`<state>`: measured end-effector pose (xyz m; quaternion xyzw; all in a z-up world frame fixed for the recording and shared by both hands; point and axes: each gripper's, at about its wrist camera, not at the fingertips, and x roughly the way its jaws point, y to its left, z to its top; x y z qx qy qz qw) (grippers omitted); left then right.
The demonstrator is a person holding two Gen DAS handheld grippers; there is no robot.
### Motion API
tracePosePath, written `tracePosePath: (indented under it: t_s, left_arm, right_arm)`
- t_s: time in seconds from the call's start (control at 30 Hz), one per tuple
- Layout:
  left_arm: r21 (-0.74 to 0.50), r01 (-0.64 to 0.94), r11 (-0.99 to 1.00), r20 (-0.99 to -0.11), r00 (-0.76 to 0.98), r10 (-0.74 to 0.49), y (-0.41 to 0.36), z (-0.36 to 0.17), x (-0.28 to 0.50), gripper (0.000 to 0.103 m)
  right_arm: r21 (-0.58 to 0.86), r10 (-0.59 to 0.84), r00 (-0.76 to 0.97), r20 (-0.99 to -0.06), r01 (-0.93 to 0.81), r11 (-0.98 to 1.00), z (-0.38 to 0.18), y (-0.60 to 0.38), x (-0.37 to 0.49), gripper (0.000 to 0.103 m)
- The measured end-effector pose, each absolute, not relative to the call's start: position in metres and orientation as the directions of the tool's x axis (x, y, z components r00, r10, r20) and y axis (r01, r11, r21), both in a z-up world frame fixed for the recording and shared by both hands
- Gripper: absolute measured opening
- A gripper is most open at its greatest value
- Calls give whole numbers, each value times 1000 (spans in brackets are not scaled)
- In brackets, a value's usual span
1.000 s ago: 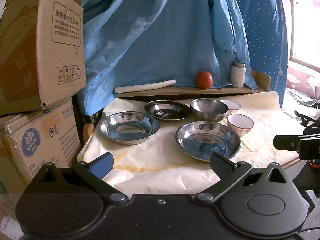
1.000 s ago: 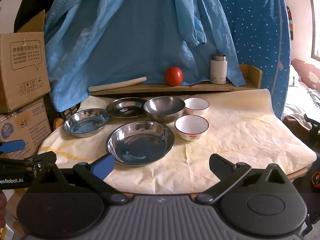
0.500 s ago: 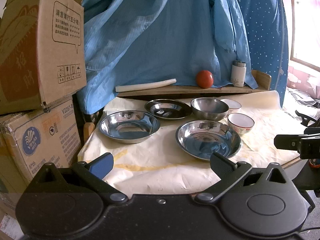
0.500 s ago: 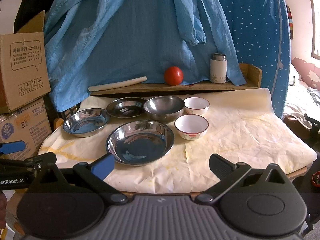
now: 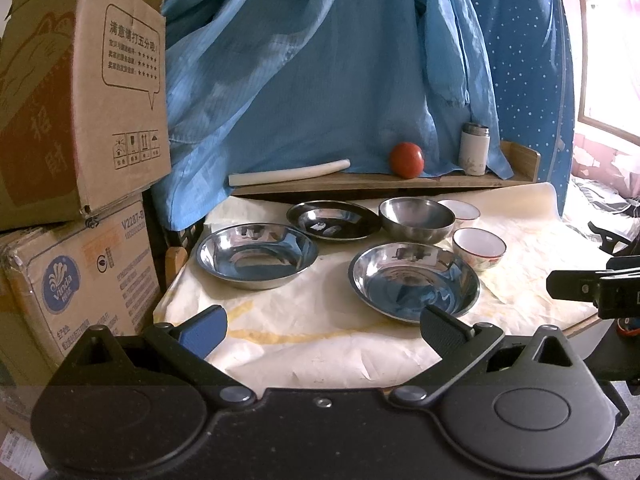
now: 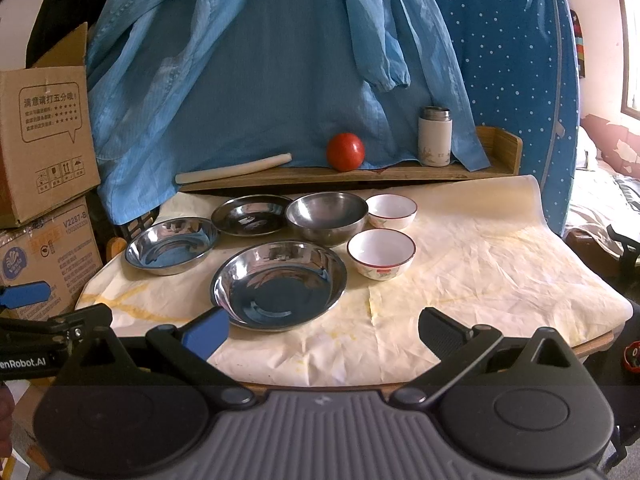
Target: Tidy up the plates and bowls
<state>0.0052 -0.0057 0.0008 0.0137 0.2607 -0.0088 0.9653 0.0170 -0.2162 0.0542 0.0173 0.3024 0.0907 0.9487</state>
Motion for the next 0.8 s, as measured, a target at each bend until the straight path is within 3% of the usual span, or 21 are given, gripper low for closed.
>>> tracePosePath:
  t_s: [0.8]
  left_arm:
    - [25,29,999,-509,861,-12,-7,-1,7,102]
  right_arm:
    - [89,182,800,-572,-160,983,54,-217,18,103]
